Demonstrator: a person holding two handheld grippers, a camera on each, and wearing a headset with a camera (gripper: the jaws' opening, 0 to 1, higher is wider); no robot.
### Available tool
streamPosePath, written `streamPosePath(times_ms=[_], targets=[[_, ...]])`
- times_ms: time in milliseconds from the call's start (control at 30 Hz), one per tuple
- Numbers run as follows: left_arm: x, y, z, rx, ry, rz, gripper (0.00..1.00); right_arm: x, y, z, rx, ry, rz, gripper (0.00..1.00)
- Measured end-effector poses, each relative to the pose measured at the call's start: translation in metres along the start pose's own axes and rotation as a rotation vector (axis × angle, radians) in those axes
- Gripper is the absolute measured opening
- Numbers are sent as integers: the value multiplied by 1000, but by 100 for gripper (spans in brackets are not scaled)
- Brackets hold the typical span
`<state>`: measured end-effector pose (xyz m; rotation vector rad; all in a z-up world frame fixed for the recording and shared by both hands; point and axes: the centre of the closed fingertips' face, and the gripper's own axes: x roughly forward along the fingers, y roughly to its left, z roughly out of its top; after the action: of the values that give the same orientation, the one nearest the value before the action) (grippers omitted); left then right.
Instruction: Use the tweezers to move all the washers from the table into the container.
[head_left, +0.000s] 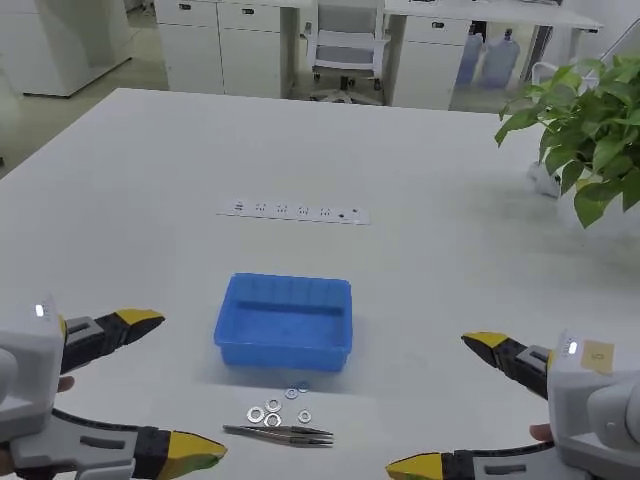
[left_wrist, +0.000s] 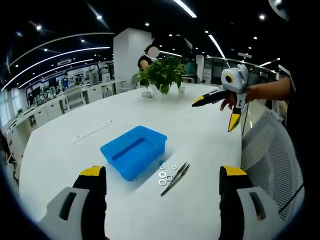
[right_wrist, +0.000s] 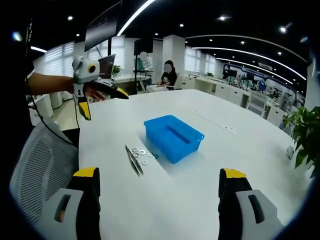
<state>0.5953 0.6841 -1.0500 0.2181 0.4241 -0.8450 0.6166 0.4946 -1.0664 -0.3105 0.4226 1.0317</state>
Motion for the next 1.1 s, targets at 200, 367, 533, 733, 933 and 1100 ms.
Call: streamPosePath(times_ms=[200, 367, 533, 733, 933, 1100], targets=[[0, 0, 0, 3, 1, 0, 99, 0, 0, 0, -2, 0, 1, 99], [0, 0, 0, 3, 3, 0, 99, 0, 0, 0, -1, -2, 2, 99], [0, 0, -1, 1, 5, -2, 99, 0, 0, 0, -3, 0, 3, 99], [0, 0, 0, 2, 5, -7, 99, -1, -1, 1, -4, -1, 2, 99], [1, 1, -1, 10, 11, -11, 99, -1, -2, 1, -8, 4, 4, 98], [1, 3, -3, 13, 17, -12, 99, -1, -4, 1, -14, 7, 5, 98]])
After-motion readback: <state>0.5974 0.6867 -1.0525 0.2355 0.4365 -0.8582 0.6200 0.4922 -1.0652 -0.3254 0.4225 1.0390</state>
